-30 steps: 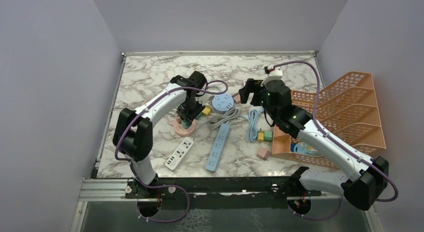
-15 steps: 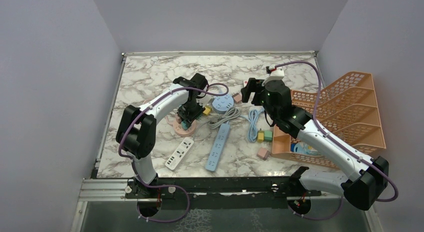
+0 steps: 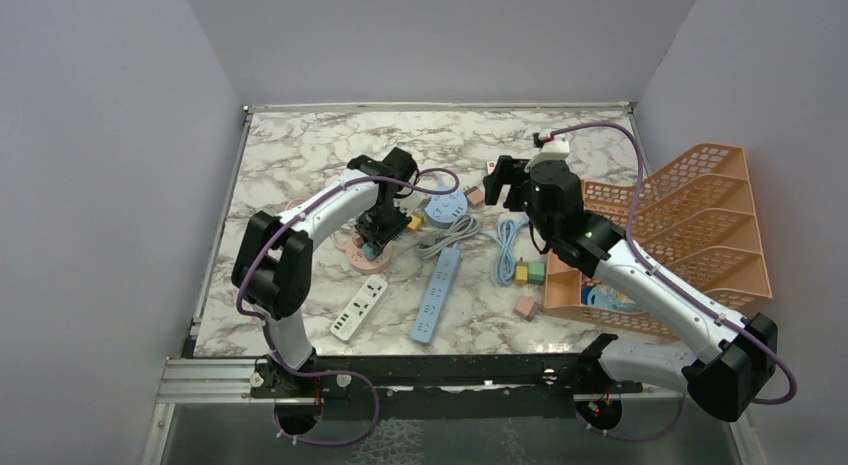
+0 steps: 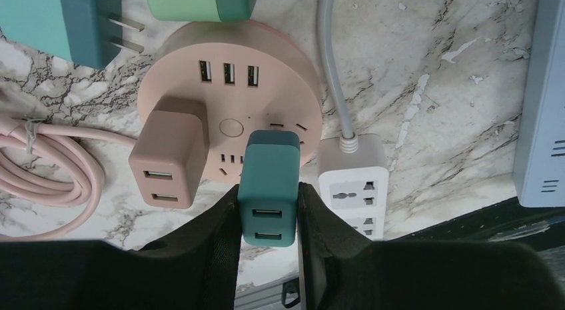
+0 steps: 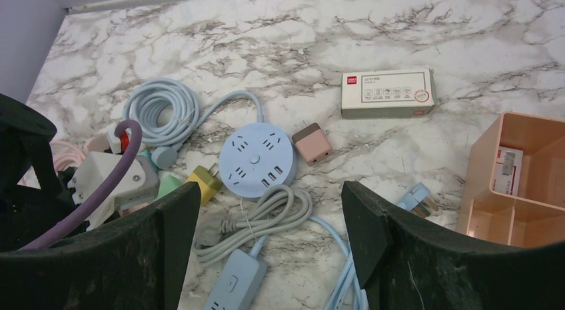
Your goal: Insert the plug
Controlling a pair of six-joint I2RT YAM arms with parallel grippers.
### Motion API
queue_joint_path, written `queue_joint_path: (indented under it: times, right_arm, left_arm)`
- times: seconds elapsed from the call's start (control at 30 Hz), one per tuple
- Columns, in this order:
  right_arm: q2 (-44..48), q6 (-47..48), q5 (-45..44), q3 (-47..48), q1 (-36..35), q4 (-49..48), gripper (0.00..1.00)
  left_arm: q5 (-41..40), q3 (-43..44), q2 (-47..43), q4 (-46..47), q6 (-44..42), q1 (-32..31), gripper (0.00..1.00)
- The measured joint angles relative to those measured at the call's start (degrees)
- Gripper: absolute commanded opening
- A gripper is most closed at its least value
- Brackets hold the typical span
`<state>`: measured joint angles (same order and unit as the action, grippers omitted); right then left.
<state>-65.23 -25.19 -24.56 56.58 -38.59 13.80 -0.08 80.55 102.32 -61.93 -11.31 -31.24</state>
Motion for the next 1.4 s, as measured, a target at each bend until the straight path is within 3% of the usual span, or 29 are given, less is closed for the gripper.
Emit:
queue_joint_path:
  times: [0.73,1.4]
  right_arm:
    - [0.0,0.0,0.0,-0.7,0.0,0.1,0.78]
    - [0.0,0.0,0.0,-1.2,0.0,0.2,0.78]
  left_arm:
    - [0.0,-1.8,-1.8,4.7,-0.9,0.0,0.00]
    - [0.6,-0.8,-2.1,1.3,0.1,0.0,0.00]
